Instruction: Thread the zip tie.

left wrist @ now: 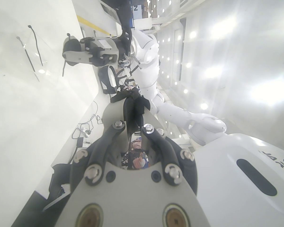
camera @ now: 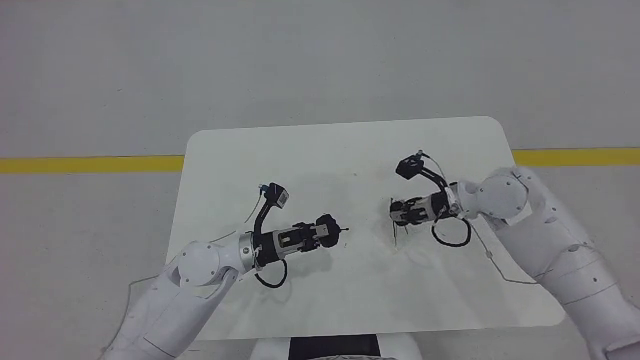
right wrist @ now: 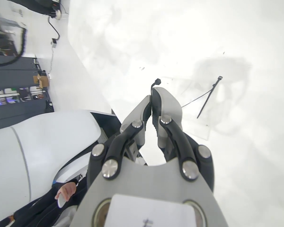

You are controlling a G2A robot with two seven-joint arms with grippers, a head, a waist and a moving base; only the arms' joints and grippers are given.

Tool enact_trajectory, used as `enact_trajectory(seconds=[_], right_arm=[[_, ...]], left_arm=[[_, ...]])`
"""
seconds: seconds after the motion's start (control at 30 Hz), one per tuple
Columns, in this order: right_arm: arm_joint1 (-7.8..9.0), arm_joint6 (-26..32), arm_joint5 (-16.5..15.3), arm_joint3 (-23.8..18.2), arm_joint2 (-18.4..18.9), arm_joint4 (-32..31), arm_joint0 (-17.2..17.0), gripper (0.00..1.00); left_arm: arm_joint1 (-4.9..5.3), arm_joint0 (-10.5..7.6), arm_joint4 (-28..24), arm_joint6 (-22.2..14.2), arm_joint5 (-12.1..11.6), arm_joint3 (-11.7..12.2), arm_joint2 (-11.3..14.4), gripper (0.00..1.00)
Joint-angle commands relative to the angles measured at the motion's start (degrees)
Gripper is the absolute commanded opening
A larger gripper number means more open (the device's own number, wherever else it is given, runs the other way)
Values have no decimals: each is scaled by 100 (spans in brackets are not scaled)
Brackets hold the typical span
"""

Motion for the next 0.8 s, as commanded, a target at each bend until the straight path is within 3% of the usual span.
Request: enact_trajectory(seconds=[0.0,0.13,0.5,0.6,0.77], right_arm=[[56,-2,0,-74,173,338,-113,0],[132,13,0,-259,465,958,-309,0],[132,13,0,-259,465,958,-309,0],[134,-517,0,-522,589,904,-424,0],[185,-1286,0,-1009,965,952,-900,0]], left_arm=[[0,0,0,0,0,0,0,0],[0,0,0,0,0,0,0,0],[0,0,0,0,0,0,0,0],[-10,-19,40,112,60,-39,63,0],[-52,-113,294,410,74,-69,303,0]])
